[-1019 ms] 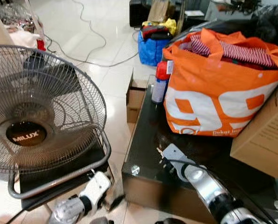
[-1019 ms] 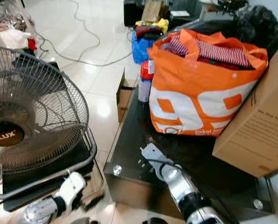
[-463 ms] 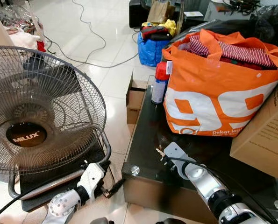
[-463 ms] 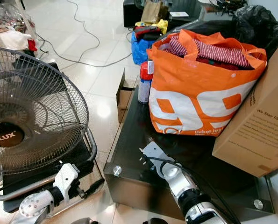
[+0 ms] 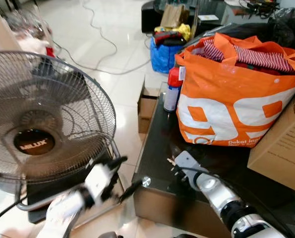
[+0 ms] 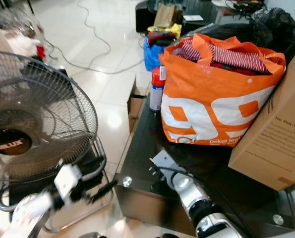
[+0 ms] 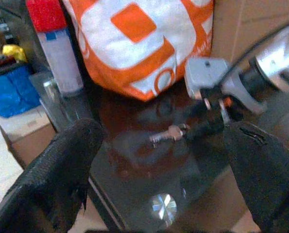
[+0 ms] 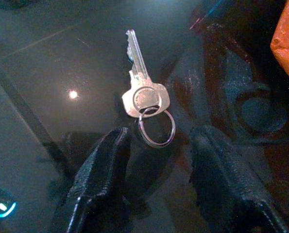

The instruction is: Hang keys on a hook

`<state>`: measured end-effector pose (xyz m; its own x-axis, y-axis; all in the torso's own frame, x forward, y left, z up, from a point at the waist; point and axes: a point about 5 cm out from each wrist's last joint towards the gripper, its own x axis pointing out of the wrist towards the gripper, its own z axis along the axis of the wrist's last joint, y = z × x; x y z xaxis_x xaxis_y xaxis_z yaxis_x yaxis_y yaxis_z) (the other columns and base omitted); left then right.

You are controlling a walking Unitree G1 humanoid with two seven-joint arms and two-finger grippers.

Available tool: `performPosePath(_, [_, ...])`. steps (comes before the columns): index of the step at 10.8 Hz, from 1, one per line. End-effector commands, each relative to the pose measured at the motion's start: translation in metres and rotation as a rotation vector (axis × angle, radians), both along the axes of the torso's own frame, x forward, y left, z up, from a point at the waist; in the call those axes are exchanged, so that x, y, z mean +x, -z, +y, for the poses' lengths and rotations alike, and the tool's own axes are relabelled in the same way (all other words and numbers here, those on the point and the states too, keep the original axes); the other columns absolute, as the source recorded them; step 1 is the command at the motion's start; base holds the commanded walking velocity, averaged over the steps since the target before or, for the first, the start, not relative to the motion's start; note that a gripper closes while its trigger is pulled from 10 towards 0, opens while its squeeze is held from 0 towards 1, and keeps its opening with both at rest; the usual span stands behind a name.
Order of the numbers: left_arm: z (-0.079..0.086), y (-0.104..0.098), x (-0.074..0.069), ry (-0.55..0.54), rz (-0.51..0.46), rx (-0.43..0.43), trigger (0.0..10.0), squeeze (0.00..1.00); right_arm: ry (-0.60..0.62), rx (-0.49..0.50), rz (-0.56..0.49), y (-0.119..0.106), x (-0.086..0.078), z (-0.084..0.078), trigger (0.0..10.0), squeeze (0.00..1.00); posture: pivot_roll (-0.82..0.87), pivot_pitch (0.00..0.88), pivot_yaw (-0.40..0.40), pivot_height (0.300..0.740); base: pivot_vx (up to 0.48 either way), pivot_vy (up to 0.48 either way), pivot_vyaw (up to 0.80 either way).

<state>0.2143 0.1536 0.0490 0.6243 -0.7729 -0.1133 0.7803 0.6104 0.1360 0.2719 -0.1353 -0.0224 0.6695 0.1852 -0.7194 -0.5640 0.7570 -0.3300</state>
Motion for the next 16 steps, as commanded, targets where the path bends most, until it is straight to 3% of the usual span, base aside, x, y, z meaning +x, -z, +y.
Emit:
performPosePath(1, [-0.007,-0.007,0.008,0.026,-0.014,0.0,10.0,0.63,0.02,0.0,0.005,0.001,0.001,-0.002,10.0,0.0,-0.05,0.0,0.013,0.74,0.0,0.0,0.0])
performPosePath(2, [-0.008,-0.01,0.012,0.032,-0.019,-0.004,10.0,0.63,0.024,0.001,0.005,0.001,0.001,-0.002,10.0,0.0,-0.05,0.0,0.02,0.74,0.0,0.0,0.0])
performPosePath(3, [-0.013,-0.032,0.021,0.038,-0.016,0.009,10.0,0.63,0.028,0.003,0.005,0.001,0.001,-0.002,10.0,0.0,-0.05,0.0,0.02,0.74,0.0,0.0,0.0])
performPosePath(5, [-0.03,-0.081,0.064,0.058,0.002,0.094,10.0,0.63,0.028,0.001,0.013,0.004,-0.001,-0.002,10.0,0.0,-0.05,0.0,0.015,0.74,0.0,0.0,0.0])
performPosePath(6, [-0.04,-0.091,0.06,0.101,0.014,0.119,10.0,0.63,0.026,0.0,0.018,0.004,-0.002,-0.002,10.0,0.0,-0.05,0.0,0.006,0.74,0.0,0.0,0.0])
performPosePath(8, [-0.044,-0.093,0.042,0.125,0.097,0.211,10.0,0.62,0.019,0.003,0.03,0.006,-0.003,-0.001,10.0,0.0,-0.05,0.0,0.0,0.74,0.0,0.0,0.0])
performPosePath(9, [-0.037,-0.083,0.031,0.106,0.216,0.285,10.0,0.62,0.008,0.011,0.032,0.007,-0.004,0.002,10.0,0.0,-0.05,0.0,-0.002,0.74,0.0,0.0,0.0])
performPosePath(11, [-0.031,-0.078,0.022,0.058,0.295,0.325,10.0,0.62,-0.017,0.043,0.014,0.005,-0.002,0.011,10.0,0.0,-0.05,0.0,-0.006,0.74,0.0,0.0,0.0])
performPosePath(13, [-0.025,-0.075,0.017,0.01,0.369,0.384,10.0,0.62,-0.044,0.051,-0.001,0.005,-0.002,0.017,10.0,0.0,-0.04,0.0,-0.01,0.74,0.0,0.0,0.0])
performPosePath(16, [-0.022,-0.08,0.018,-0.006,0.363,0.383,10.0,0.62,0.008,0.065,-0.039,0.004,0.001,0.021,10.0,0.0,-0.02,0.025,-0.017,0.74,0.0,0.0,0.0])
